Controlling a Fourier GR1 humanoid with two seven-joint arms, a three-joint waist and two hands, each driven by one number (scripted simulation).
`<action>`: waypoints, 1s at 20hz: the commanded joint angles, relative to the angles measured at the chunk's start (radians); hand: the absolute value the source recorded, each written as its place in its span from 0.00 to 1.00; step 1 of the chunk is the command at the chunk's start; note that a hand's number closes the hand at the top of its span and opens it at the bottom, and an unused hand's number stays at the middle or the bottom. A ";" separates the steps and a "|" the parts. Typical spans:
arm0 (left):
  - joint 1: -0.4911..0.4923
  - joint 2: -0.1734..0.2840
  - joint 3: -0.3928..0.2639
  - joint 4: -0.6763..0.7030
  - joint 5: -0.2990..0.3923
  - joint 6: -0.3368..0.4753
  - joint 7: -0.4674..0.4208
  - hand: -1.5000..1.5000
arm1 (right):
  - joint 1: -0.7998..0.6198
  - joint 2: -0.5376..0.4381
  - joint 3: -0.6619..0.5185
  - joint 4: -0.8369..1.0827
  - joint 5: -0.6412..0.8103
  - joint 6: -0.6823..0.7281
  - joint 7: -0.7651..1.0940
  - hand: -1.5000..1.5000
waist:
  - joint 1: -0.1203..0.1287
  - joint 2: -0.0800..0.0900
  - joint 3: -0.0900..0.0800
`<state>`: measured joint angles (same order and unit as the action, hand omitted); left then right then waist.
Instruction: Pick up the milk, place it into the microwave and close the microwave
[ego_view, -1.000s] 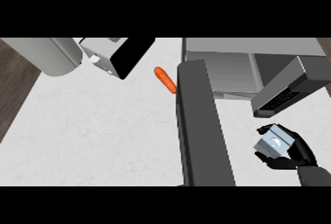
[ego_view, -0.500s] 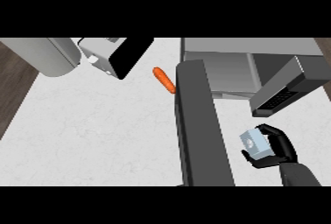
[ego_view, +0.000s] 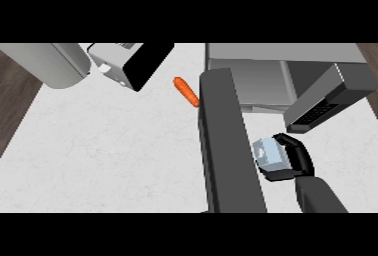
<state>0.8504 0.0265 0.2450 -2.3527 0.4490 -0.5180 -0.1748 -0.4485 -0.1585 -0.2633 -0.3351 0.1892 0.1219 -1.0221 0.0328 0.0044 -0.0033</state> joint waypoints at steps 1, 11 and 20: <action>0.027 0.019 0.048 -0.068 0.134 -0.019 0.010 0.00 | -0.075 -0.007 -0.021 0.031 -0.006 -0.027 -0.062 1.00 | 0.009 0.004 0.007; 0.004 0.015 0.046 -0.067 0.133 -0.008 0.046 0.00 | -0.265 -0.054 -0.041 0.085 -0.002 -0.054 0.049 1.00 | 0.008 0.006 0.006; -0.055 0.026 0.022 -0.047 0.123 -0.003 0.064 0.00 | -0.428 -0.088 -0.054 0.162 0.015 -0.133 0.158 1.00 | 0.042 0.023 0.008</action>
<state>0.8002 0.0540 0.2797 -2.3275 0.5110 -0.5320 -0.1393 -0.8218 -0.2264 -0.3136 -0.1983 0.1972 0.0137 -0.8942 0.0629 0.0216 0.0037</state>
